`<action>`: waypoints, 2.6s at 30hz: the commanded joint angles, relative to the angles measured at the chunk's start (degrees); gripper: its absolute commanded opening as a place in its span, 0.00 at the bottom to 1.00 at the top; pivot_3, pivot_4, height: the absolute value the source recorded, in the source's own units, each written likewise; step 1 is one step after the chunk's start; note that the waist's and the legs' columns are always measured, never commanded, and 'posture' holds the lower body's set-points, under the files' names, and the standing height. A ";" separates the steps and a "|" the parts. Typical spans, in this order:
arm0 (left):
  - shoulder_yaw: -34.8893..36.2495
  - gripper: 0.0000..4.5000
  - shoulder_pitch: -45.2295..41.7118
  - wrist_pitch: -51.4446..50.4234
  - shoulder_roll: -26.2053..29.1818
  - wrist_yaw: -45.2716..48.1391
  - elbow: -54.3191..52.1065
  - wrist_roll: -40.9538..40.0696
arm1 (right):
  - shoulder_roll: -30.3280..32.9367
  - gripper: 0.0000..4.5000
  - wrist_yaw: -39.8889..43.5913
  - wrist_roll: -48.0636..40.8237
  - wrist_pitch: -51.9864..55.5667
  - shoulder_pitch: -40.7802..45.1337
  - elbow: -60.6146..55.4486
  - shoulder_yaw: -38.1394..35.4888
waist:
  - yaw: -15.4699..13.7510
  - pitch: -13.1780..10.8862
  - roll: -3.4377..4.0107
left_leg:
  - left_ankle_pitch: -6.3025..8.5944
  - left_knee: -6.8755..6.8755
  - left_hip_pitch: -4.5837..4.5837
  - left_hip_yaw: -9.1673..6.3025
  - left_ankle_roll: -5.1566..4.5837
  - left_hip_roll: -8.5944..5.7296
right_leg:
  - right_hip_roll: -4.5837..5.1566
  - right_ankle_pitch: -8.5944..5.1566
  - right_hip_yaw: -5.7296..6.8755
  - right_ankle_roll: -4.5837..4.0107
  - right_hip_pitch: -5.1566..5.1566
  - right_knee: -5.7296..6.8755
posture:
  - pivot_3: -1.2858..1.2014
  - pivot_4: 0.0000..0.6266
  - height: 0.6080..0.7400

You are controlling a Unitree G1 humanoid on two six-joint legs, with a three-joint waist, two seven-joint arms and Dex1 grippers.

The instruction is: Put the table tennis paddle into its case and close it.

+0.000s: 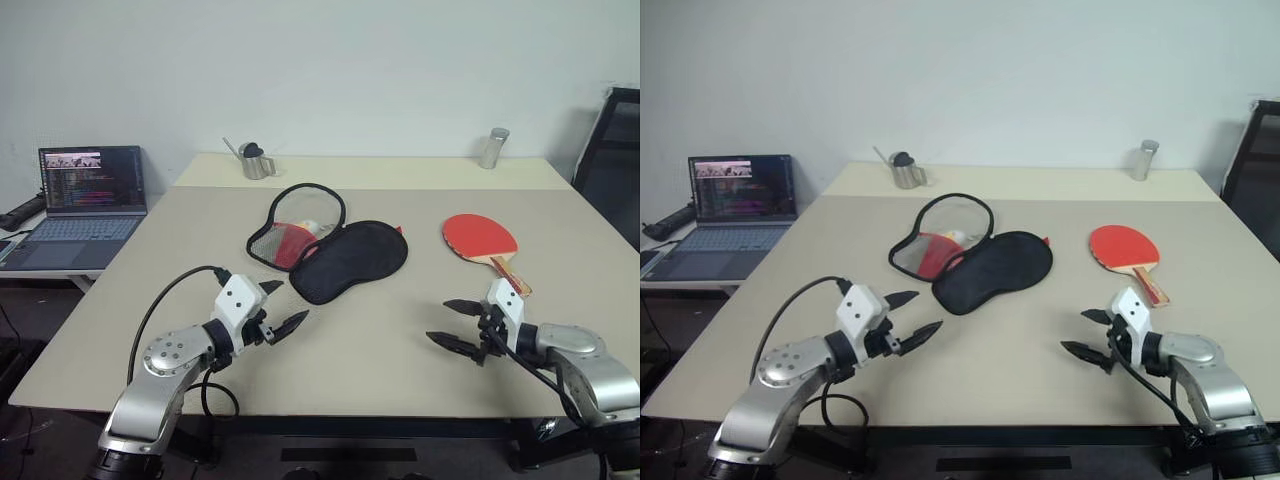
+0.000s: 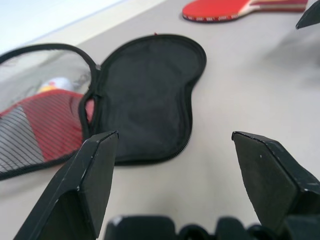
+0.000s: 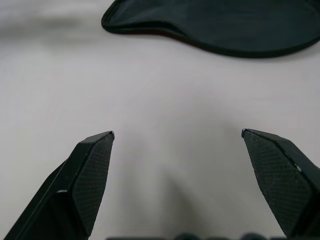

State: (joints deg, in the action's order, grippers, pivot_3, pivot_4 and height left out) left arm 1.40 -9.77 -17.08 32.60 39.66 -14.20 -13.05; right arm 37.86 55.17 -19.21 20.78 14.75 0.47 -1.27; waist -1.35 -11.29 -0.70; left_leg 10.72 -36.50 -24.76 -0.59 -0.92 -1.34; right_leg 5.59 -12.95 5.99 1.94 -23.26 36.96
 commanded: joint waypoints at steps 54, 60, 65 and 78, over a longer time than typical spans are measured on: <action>8.38 0.88 -22.23 7.95 10.80 17.93 27.43 -8.02 | -35.13 1.00 -33.34 -2.22 27.24 29.67 15.89 4.83 | 1.49 0.01 -0.03 | 0.05 0.10 0.00 0.56 0.07 0.24 | -0.43 0.11 -0.57 -0.06 -0.43 0.14 | 0.52 0.24 1.00; 8.43 0.88 -22.06 7.95 10.96 18.05 27.26 -8.09 | -38.70 1.00 -33.39 -1.17 23.65 33.08 21.89 4.64 | 1.55 0.01 -0.03 | 0.05 0.13 0.00 0.67 0.07 0.26 | -0.46 0.13 -0.63 -0.07 -0.51 0.16 | 0.52 0.24 1.00; 9.03 0.88 -22.53 7.54 11.01 18.62 27.30 -9.03 | -41.58 1.00 -33.40 -0.56 21.64 35.85 25.92 4.51 | 1.60 0.01 -0.03 | 0.05 0.14 0.00 0.69 0.07 0.27 | -0.47 0.14 -0.66 -0.08 -0.54 0.17 | 0.52 0.24 1.00; 9.47 0.88 -16.54 -9.91 21.85 34.42 21.69 -18.50 | -43.87 1.00 -33.54 2.66 17.13 37.67 32.81 4.12 | 2.52 0.01 -0.03 | 0.05 0.27 0.00 0.75 0.07 0.31 | -0.51 0.14 -0.76 -0.09 -0.66 0.17 | 0.52 0.24 1.00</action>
State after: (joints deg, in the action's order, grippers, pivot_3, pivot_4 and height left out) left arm 9.36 -26.37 -26.14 52.23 71.49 8.33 -30.48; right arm -5.35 21.36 -16.81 39.13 50.74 33.78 3.46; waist 1.17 -11.29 -0.74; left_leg 10.77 -36.21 -24.76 0.17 -0.84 -1.01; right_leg 5.05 -12.81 5.23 1.84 -23.95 37.13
